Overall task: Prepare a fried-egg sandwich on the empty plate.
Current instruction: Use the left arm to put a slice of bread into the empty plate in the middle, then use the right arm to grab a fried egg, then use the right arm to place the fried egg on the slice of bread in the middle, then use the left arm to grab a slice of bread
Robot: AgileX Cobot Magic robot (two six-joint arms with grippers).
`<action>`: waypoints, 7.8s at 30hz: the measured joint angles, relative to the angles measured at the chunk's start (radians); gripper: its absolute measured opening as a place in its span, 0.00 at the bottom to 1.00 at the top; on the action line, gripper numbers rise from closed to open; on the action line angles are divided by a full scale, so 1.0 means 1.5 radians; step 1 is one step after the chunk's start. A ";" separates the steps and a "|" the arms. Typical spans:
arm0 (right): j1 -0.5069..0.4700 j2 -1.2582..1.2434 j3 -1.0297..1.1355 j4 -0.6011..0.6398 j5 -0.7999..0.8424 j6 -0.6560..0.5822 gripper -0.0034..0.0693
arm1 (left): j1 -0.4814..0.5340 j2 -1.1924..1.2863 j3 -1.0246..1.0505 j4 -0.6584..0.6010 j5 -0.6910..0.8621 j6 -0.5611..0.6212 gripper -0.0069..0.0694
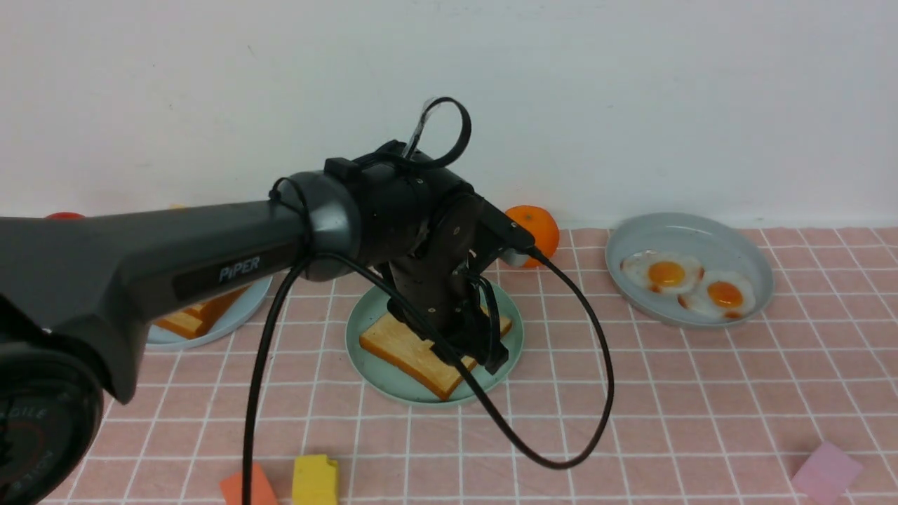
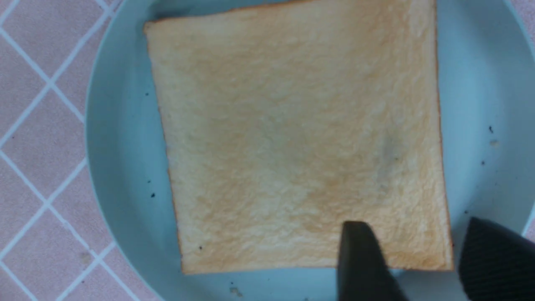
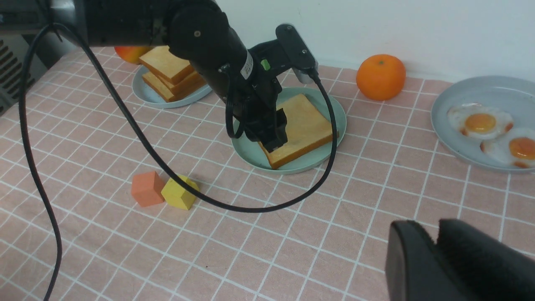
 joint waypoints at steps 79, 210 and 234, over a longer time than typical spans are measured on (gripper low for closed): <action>-0.152 1.312 -0.759 0.033 -0.053 0.080 0.47 | -0.058 -1.083 0.614 -0.101 -0.342 -0.121 0.07; 0.173 0.150 -0.081 -0.252 0.017 0.120 0.05 | 0.358 -0.198 0.158 -0.084 -0.074 -0.060 0.27; 0.173 0.150 -0.080 -0.247 -0.058 0.120 0.06 | 0.358 -0.036 0.119 0.101 -0.231 -0.056 0.59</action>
